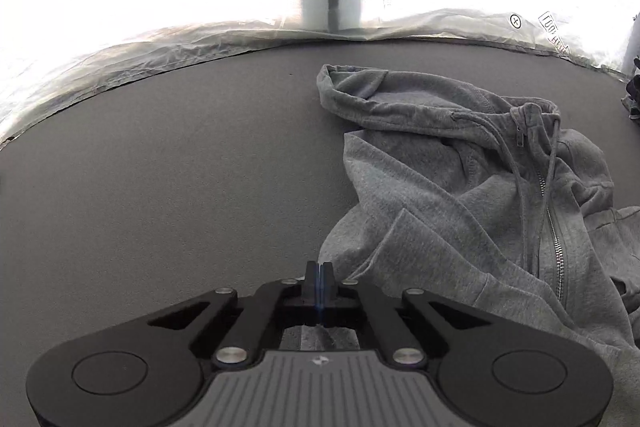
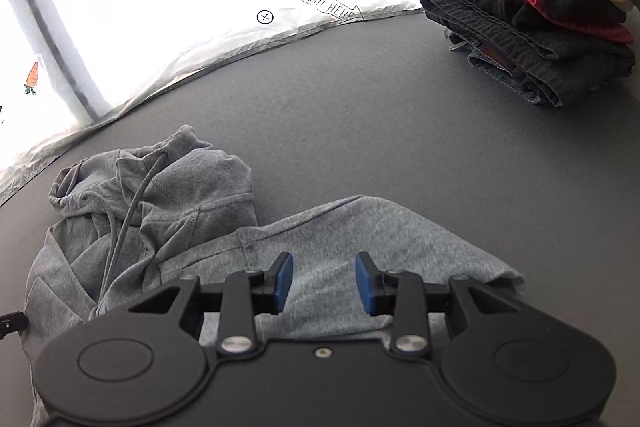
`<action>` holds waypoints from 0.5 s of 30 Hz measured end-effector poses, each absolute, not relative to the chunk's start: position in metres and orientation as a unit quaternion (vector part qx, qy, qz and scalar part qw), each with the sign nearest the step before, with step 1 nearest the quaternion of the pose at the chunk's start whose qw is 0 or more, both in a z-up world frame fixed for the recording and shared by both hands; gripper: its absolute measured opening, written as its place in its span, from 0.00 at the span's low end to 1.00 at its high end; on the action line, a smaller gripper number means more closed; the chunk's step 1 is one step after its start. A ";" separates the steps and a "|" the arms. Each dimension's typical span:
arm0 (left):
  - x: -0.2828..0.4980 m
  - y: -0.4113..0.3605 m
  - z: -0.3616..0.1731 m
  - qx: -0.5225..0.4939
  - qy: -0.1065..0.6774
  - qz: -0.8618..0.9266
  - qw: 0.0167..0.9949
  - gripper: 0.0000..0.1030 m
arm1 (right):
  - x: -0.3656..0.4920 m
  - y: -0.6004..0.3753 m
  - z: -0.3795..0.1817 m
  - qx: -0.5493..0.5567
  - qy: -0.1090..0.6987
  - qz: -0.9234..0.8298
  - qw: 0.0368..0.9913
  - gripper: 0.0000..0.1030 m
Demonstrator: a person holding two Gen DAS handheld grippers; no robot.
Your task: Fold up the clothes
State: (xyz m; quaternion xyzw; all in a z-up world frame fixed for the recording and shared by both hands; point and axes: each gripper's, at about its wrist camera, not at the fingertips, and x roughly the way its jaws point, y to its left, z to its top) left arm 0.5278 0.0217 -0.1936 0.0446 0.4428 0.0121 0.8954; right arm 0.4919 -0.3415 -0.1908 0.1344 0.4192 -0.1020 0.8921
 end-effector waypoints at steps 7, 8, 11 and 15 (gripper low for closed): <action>0.526 0.139 -0.142 -0.058 0.398 0.082 0.912 0.00 | 0.494 -0.332 -0.193 0.125 0.428 -0.099 0.889 0.37; 0.526 0.139 -0.141 -0.064 0.397 0.072 0.913 0.00 | 0.495 -0.332 -0.196 0.130 0.431 -0.100 0.887 0.37; 0.524 0.125 -0.145 -0.074 0.399 0.035 0.913 0.07 | 0.497 -0.331 -0.200 0.158 0.436 -0.100 0.880 0.37; 0.519 0.074 -0.168 -0.082 0.426 -0.024 0.901 0.14 | 0.490 -0.327 -0.198 0.166 0.428 -0.101 0.883 0.38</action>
